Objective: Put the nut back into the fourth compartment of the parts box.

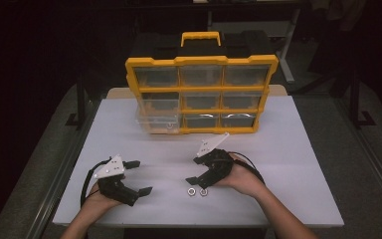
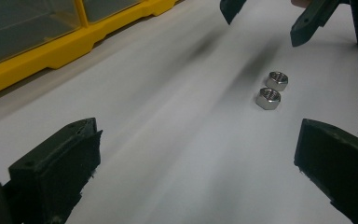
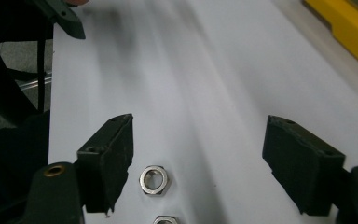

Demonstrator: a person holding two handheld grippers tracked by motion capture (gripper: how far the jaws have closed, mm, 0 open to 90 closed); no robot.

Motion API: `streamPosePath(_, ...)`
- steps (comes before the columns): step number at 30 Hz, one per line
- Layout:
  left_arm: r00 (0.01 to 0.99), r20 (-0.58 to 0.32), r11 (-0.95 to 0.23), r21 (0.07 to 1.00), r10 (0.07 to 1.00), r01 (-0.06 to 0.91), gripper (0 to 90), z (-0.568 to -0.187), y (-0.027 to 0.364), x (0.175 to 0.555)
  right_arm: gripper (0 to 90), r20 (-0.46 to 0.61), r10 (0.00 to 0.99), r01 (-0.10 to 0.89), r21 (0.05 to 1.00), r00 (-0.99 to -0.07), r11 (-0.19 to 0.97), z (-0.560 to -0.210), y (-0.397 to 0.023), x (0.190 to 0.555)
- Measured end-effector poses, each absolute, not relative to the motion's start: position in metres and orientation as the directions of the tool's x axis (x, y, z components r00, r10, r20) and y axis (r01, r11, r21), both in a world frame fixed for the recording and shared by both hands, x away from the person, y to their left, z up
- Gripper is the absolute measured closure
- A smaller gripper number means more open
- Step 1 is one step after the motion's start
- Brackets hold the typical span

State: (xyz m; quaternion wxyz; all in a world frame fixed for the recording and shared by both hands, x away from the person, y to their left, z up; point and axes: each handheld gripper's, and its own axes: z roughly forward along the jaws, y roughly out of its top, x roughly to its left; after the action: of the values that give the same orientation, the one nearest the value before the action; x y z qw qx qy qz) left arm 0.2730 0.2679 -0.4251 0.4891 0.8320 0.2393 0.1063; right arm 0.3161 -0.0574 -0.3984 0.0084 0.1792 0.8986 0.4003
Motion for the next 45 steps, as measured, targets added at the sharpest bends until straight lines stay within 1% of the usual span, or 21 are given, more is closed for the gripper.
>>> streamPosePath(5, 0.861, -0.060, -0.403, 0.866, 0.504, 0.296, 0.4, -0.425, 0.269, 0.273, 31.1, 0.132, 0.309, 0.308, 0.708, -0.942, 0.635, -0.405, -0.053, 0.313)
streamPosePath(11, 0.861, -0.060, -0.404, 0.865, 0.505, 0.297, 0.4, -0.425, 0.268, 0.273, 39.4, 0.129, 0.266, 0.279, 0.692, -0.955, 0.666, -0.411, -0.050, 0.313)
streamPosePath(14, 0.861, -0.063, -0.403, 0.864, 0.505, 0.301, 0.4, -0.426, 0.268, 0.273, 42.1, 0.104, 0.233, 0.240, 0.680, -0.967, 0.693, -0.416, -0.047, 0.313)
streamPosePath(18, 0.859, -0.066, -0.401, 0.865, 0.507, 0.303, 0.4, -0.426, 0.268, 0.273, 44.8, 0.115, 0.217, 0.238, 0.659, -0.969, 0.714, -0.421, -0.044, 0.311)
streamPosePath(28, 0.860, -0.064, -0.403, 0.864, 0.507, 0.302, 0.4, -0.427, 0.268, 0.273, 53.5, 0.119, 0.155, 0.195, 0.623, -0.981, 0.757, -0.430, -0.037, 0.308)
streamPosePath(30, 0.860, -0.062, -0.405, 0.864, 0.506, 0.300, 0.4, -0.426, 0.268, 0.273, 56.6, 0.128, 0.157, 0.203, 0.605, -0.979, 0.770, -0.432, -0.036, 0.307)
streamPosePath(31, 0.860, -0.062, -0.405, 0.863, 0.506, 0.301, 0.4, -0.426, 0.268, 0.273, 57.1, 0.112, 0.142, 0.181, 0.615, -0.983, 0.767, -0.433, -0.035, 0.308)
streamPosePath(34, 0.860, -0.063, -0.403, 0.864, 0.507, 0.301, 0.4, -0.427, 0.268, 0.273, 58.7, 0.107, 0.131, 0.169, 0.607, -0.986, 0.776, -0.435, -0.034, 0.307)
streamPosePath(36, 0.860, -0.063, -0.403, 0.864, 0.507, 0.301, 0.4, -0.427, 0.268, 0.273, 59.9, 0.115, 0.140, 0.181, 0.594, -0.983, 0.784, -0.435, -0.034, 0.305)
streamPosePath(37, 0.859, -0.063, -0.403, 0.864, 0.507, 0.301, 0.4, -0.427, 0.268, 0.273, 60.5, 0.103, 0.127, 0.163, 0.594, -0.987, 0.788, -0.436, -0.033, 0.306)
streamPosePath(39, 0.859, -0.064, -0.401, 0.865, 0.509, 0.303, 0.4, -0.427, 0.268, 0.273, 61.9, 0.110, 0.134, 0.174, 0.582, -0.985, 0.794, -0.437, -0.033, 0.304)
streamPosePath(41, 0.858, -0.065, -0.401, 0.864, 0.509, 0.304, 0.4, -0.427, 0.268, 0.273, 63.3, 0.082, 0.116, 0.142, 0.598, -0.990, 0.789, -0.437, -0.033, 0.305)
streamPosePath(43, 0.858, -0.065, -0.402, 0.864, 0.509, 0.304, 0.4, -0.427, 0.268, 0.273, 65.5, 0.074, 0.121, 0.141, 0.595, -0.990, 0.791, -0.437, -0.033, 0.304)
streamPosePath(45, 0.858, -0.064, -0.403, 0.863, 0.510, 0.304, 0.4, -0.427, 0.268, 0.273, 65.8, 0.063, 0.120, 0.134, 0.596, -0.991, 0.792, -0.437, -0.033, 0.304)
